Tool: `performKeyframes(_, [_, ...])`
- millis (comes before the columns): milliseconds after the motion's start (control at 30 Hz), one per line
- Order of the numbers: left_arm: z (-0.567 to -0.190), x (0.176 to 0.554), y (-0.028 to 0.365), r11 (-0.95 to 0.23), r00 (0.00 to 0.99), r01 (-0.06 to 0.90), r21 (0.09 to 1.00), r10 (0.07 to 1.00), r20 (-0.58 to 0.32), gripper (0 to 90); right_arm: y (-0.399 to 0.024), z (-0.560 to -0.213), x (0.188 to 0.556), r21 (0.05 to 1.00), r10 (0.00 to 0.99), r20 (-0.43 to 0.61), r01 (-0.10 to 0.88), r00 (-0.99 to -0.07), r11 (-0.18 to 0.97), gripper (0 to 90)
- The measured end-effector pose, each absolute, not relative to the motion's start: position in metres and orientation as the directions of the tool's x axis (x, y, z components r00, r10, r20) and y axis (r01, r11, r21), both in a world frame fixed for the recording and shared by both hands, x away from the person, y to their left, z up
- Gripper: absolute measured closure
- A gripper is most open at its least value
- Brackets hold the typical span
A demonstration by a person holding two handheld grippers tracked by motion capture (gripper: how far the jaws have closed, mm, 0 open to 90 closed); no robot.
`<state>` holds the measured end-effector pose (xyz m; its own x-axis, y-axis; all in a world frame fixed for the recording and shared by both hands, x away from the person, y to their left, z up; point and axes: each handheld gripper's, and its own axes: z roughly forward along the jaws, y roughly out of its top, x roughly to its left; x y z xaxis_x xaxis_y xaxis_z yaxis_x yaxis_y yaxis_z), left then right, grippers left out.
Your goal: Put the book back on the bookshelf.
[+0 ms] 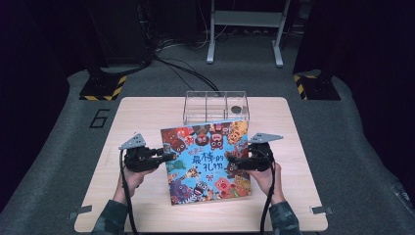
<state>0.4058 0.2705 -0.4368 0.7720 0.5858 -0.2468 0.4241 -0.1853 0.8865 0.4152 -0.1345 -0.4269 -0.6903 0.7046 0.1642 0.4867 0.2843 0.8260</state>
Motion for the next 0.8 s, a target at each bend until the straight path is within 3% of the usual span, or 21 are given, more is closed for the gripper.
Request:
performKeyframes(67, [-0.438, 0.406, 0.271, -0.181, 0.77, 0.422, 0.888, 0.59, -0.245, 64.2, -0.142, -0.429, 0.416, 0.828, 0.725, 0.161, 0.492, -0.669, 0.27, 20.5])
performKeyframes(300, [-0.436, 0.406, 0.271, -0.2, 0.788, 0.393, 0.898, 0.576, -0.216, 64.3, -0.148, -0.449, 0.435, 0.78, 0.723, 0.283, 0.59, -0.631, 0.209, 16.3])
performKeyframes(367, [-0.436, 0.406, 0.27, -0.203, 0.788, 0.392, 0.897, 0.577, -0.214, 64.3, -0.147, -0.45, 0.437, 0.788, 0.712, 0.292, 0.583, -0.639, 0.2, 16.9])
performKeyframes(433, [-0.434, 0.407, 0.269, -0.207, 0.788, 0.389, 0.898, 0.579, -0.208, 64.2, -0.138, -0.445, 0.436, 0.801, 0.703, 0.269, 0.558, -0.658, 0.217, 26.8])
performKeyframes(800, [-0.429, 0.408, 0.269, -0.226, 0.783, 0.399, 0.888, 0.589, -0.202, 63.4, -0.129, -0.435, 0.435, 0.82, 0.725, 0.219, 0.526, -0.653, 0.226, 26.7])
